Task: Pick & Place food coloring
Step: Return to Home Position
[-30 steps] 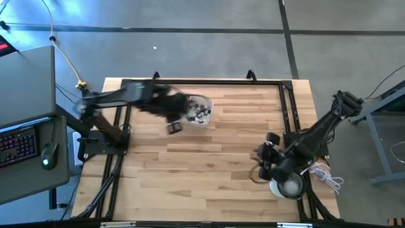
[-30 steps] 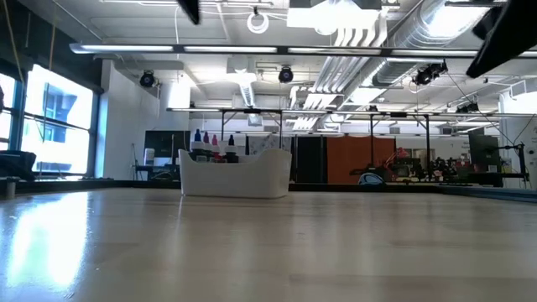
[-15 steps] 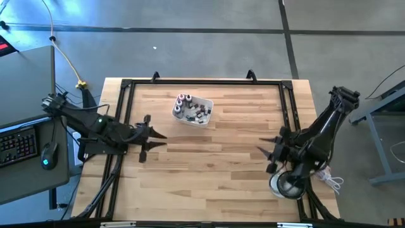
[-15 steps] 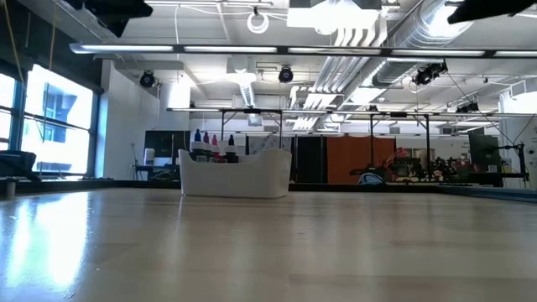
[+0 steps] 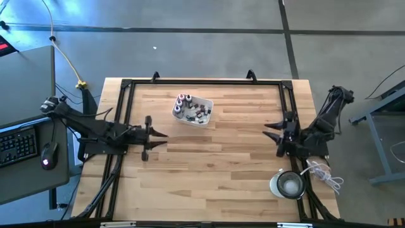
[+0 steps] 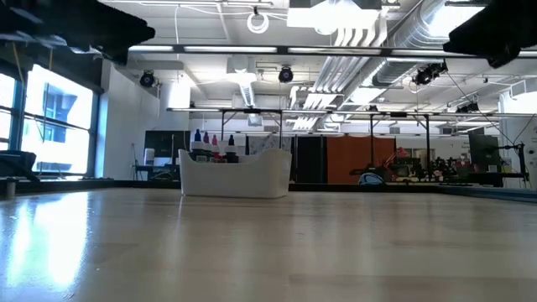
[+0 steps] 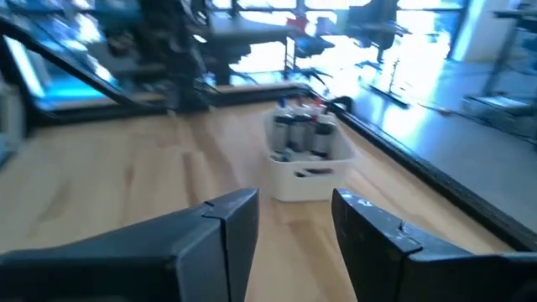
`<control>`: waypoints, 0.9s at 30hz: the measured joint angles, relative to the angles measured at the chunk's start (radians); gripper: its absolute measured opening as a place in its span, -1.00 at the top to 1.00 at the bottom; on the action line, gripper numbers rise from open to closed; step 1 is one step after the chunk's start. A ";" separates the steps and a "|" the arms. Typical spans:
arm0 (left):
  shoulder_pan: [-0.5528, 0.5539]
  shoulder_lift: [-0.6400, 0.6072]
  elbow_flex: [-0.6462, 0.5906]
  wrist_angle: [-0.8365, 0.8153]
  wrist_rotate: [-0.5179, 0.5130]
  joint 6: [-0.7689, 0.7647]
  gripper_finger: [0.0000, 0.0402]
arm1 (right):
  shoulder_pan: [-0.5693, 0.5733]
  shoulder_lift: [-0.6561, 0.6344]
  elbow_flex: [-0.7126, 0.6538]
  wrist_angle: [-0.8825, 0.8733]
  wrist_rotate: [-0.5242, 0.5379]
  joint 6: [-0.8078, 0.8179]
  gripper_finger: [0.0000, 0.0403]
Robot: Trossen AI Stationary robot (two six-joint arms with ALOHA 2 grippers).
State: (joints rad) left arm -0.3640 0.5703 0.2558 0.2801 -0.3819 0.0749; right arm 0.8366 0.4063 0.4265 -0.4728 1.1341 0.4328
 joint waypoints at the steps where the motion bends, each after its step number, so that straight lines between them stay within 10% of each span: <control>1: 0.031 0.009 -0.039 0.087 0.045 0.018 0.51 | -0.002 -0.038 -0.042 0.068 -0.019 -0.055 0.28; 14: 0.506 0.028 -0.170 0.328 0.477 -0.132 0.51 | -0.116 -0.391 -0.354 0.605 -0.300 -0.644 0.27; 27: 0.606 0.154 -0.170 0.343 0.576 -0.114 0.51 | -0.300 -0.400 -0.416 0.613 -0.484 -0.612 0.28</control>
State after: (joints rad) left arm 0.2424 0.7246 0.0860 0.6230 0.1938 -0.0392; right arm 0.5371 0.0064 0.0101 0.1406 0.6504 -0.1795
